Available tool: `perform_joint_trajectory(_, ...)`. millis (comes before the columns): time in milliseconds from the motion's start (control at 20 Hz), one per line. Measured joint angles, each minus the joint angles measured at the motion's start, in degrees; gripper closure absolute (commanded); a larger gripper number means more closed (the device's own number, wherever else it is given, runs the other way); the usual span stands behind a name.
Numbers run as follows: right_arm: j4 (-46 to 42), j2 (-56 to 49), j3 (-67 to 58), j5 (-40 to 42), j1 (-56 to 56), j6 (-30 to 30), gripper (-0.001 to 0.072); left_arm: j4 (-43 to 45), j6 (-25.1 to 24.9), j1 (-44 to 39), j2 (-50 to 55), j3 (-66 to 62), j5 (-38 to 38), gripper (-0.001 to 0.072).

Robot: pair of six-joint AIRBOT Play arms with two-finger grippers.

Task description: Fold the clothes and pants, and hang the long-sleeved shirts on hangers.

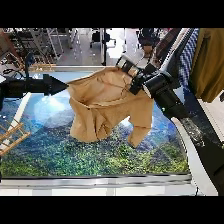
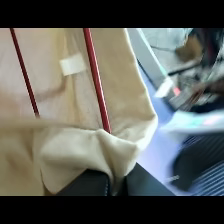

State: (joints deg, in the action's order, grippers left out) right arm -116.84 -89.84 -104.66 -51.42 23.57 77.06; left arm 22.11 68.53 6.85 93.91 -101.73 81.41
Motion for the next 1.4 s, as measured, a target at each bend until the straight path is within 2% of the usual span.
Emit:
perform_joint_trajectory(100,-1.75,-0.11,-2.01,-0.87,0.0,13.88,0.0684,2.75,-0.24,-4.09,0.02,0.02,2.86,0.0205)
perform_joint_trajectory(200,-3.67,0.0,-5.03,-2.86,-0.09,23.76,0.0684,4.55,-0.35,-8.41,0.07,0.02,5.46,0.021)
perform_joint_trajectory(300,-4.81,0.55,-8.98,-5.25,-0.55,30.23,0.0684,5.11,0.24,-12.33,0.07,0.02,8.2,0.021)
perform_joint_trajectory(400,-5.55,2.05,-12.15,-8.13,-1.97,33.94,0.0684,5.77,1.11,-15.26,0.07,0.02,11.45,0.0215)
perform_joint_trajectory(550,-6.45,6.32,-14.4,-14.19,-7.5,36.52,0.0683,6.16,2.03,-17.62,0.02,0.02,15.63,0.0301)
perform_joint_trajectory(650,-7.17,9.51,-15.04,-19.26,-13.4,36.2,0.0683,6.25,2.25,-18.16,-0.11,0.02,17.03,0.0302)
perform_joint_trajectory(750,-7.56,12.35,-15.37,-24.09,-20.87,33.22,0.0683,6.27,2.4,-18.34,-0.22,0.02,17.92,0.0302)
perform_joint_trajectory(900,-8.44,15.13,-15.61,-27.15,-33.94,30.58,0.0684,6.4,2.45,-18.47,-0.26,0.02,18.29,0.0303)
perform_joint_trajectory(1050,-8.83,16.28,-15.67,-21.57,-45.4,30.91,0.0684,6.4,2.62,-18.51,-0.28,0.02,18.62,0.0303)
perform_joint_trajectory(1300,-10.32,16.76,-15.74,-1.36,-58.42,38.16,0.0684,6.38,2.67,-18.51,-0.28,0.02,21.99,0.0303)
perform_joint_trajectory(1400,-10.56,16.39,-15.72,3.23,-63.49,39.98,0.0684,6.38,3.54,-18.51,-0.28,0.02,22.99,0.0303)
